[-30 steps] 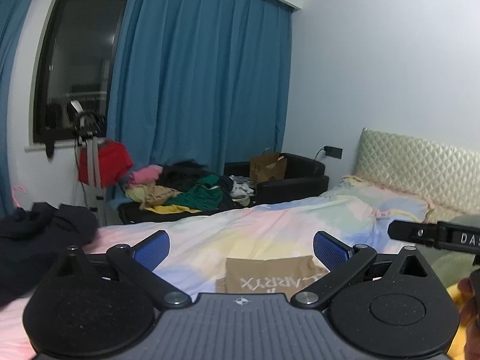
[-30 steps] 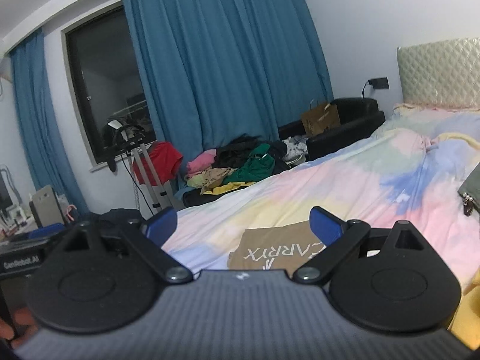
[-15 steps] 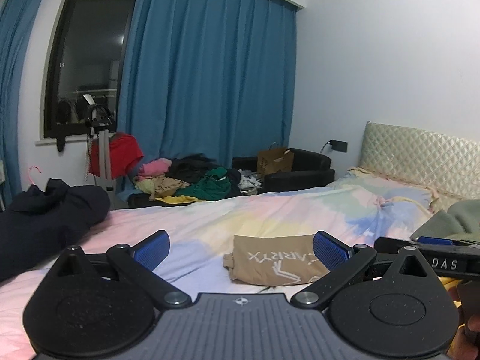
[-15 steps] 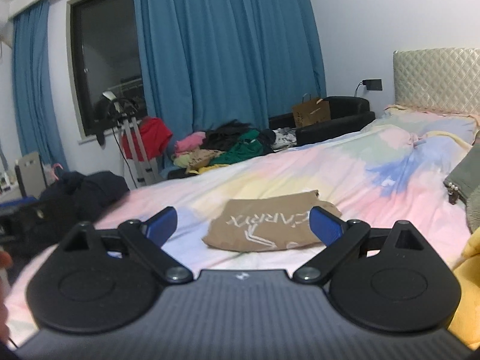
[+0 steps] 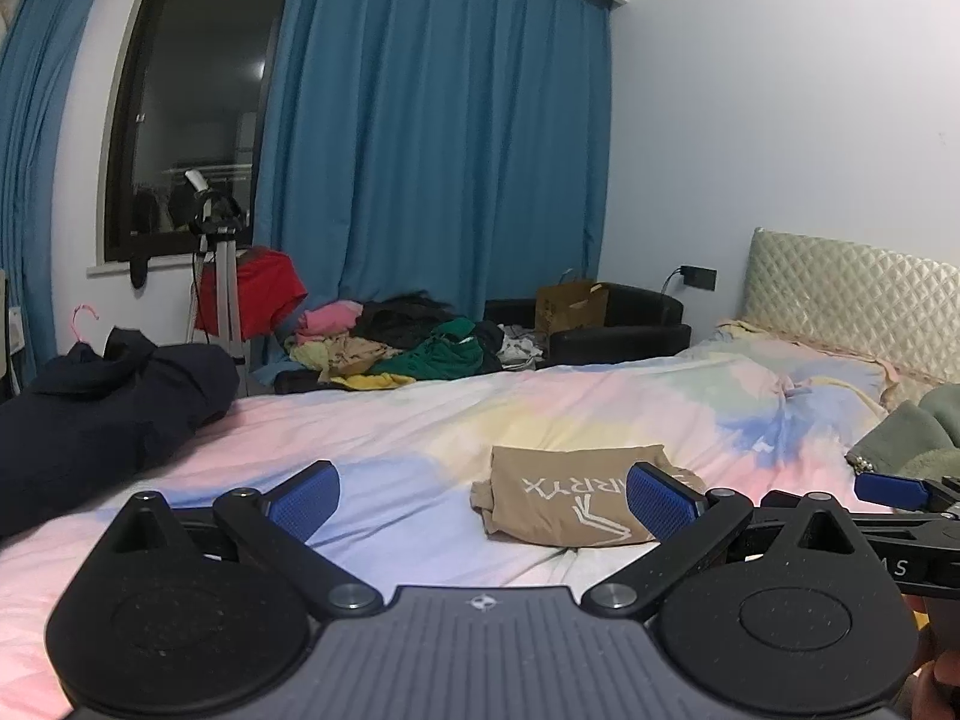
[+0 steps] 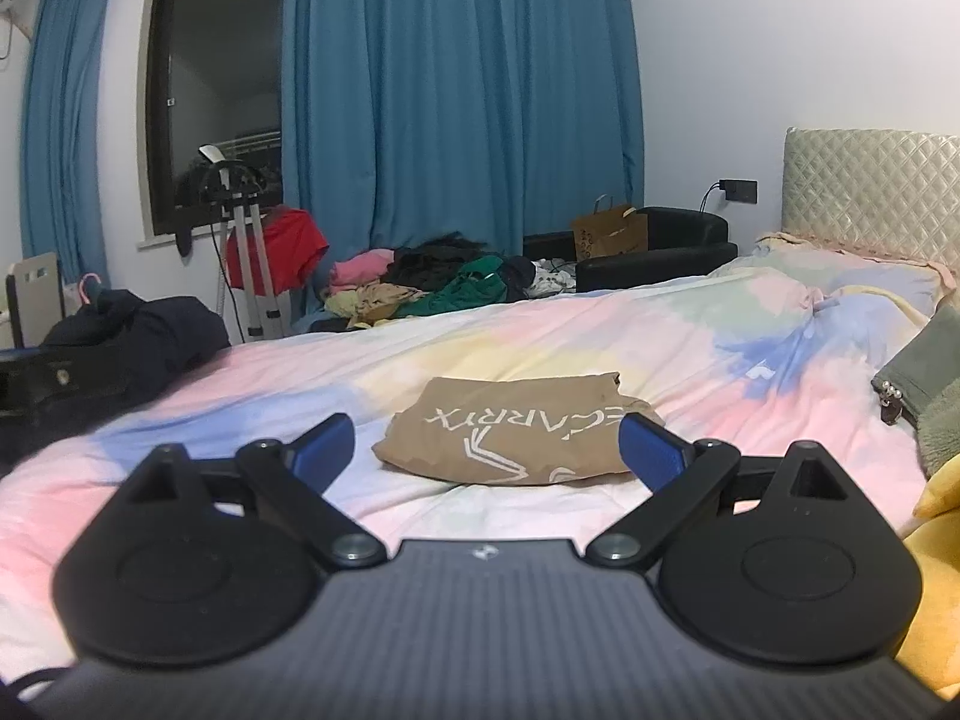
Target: Fold clothes
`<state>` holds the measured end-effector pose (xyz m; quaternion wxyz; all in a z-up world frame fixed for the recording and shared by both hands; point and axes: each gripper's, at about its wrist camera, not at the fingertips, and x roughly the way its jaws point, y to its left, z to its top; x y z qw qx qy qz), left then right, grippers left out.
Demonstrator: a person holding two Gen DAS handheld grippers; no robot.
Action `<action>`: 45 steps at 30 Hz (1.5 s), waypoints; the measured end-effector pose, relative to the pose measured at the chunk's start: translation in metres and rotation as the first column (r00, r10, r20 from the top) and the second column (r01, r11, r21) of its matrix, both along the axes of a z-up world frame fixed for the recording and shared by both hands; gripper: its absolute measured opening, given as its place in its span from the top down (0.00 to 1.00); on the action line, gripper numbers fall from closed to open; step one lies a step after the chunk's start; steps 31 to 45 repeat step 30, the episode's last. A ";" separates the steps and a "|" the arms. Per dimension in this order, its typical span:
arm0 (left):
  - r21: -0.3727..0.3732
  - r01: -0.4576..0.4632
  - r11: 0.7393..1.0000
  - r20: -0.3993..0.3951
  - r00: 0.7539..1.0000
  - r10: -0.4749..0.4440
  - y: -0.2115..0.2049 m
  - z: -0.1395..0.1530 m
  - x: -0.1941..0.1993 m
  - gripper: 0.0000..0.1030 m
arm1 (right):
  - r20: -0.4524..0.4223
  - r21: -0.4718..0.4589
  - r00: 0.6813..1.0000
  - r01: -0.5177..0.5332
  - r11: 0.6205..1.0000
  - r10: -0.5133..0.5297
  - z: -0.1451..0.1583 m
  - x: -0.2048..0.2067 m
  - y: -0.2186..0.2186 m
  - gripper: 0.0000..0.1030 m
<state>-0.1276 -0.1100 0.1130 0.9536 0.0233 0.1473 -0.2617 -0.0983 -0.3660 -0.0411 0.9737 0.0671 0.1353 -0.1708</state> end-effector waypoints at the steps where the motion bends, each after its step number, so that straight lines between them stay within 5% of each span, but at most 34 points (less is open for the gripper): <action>1: 0.003 -0.001 1.000 -0.004 1.000 0.001 -0.001 -0.002 0.001 0.01 | -0.002 -0.003 1.000 0.000 1.000 0.000 -0.002 0.001 0.000 0.06; 15: 0.038 0.001 0.999 -0.044 0.999 0.001 -0.009 -0.023 0.017 0.00 | -0.057 0.024 0.997 0.047 0.999 -0.046 -0.013 0.014 -0.001 0.06; 45: 0.049 -0.007 0.999 -0.006 1.000 0.007 -0.013 -0.020 0.008 0.00 | -0.067 0.010 0.997 0.038 0.999 -0.037 -0.012 0.016 0.001 0.06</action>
